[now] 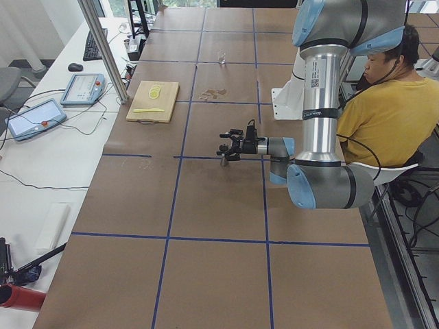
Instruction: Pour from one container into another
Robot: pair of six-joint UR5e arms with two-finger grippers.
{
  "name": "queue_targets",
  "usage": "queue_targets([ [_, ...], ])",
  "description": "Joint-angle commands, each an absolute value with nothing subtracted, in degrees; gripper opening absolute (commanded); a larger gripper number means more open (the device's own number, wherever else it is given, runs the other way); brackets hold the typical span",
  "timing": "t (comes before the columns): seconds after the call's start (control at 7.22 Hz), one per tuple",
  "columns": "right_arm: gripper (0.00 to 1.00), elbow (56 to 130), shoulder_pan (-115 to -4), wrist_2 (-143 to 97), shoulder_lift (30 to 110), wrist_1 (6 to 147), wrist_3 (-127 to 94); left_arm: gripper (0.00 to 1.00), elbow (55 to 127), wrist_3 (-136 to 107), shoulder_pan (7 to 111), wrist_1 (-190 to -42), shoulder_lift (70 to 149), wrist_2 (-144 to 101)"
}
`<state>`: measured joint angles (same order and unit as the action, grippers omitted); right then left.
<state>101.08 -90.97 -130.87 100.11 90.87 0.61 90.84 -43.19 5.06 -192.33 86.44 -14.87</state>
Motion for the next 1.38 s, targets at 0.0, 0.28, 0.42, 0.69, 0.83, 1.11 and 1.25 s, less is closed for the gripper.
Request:
queue_targets([
  [0.0, 1.0, 101.1, -91.0, -130.9, 100.1, 90.9, 0.6, 1.0, 95.5, -28.9, 5.1, -201.0, 86.2, -17.7],
  [0.28, 1.0, 101.1, -91.0, -130.9, 99.9, 90.8, 0.6, 1.0, 97.1, -27.3, 6.7, -200.9, 85.7, -25.8],
  [0.42, 1.0, 101.1, -91.0, -130.9, 99.9, 90.9, 0.6, 1.0, 99.3, -25.9, 8.0, -200.2, 85.8, -28.4],
  [0.69, 1.0, 101.0, -91.0, -130.9, 99.9, 90.9, 0.6, 1.0, 105.4, -25.3, 7.0, -197.6, 86.4, -31.8],
  [0.83, 1.0, 101.0, -91.0, -130.9, 99.9, 90.9, 0.6, 1.0, 105.9, -25.9, 5.0, -197.8, 89.3, -33.1],
  [1.11, 1.0, 101.0, -91.0, -130.9, 100.0, 90.9, 0.5, 1.0, 105.7, -25.4, 2.9, -194.3, 98.7, -33.2],
  [1.25, 1.0, 100.9, -91.0, -130.9, 100.0, 90.9, 0.5, 1.0, 106.3, -25.4, 3.0, -187.7, 102.0, -33.5],
])
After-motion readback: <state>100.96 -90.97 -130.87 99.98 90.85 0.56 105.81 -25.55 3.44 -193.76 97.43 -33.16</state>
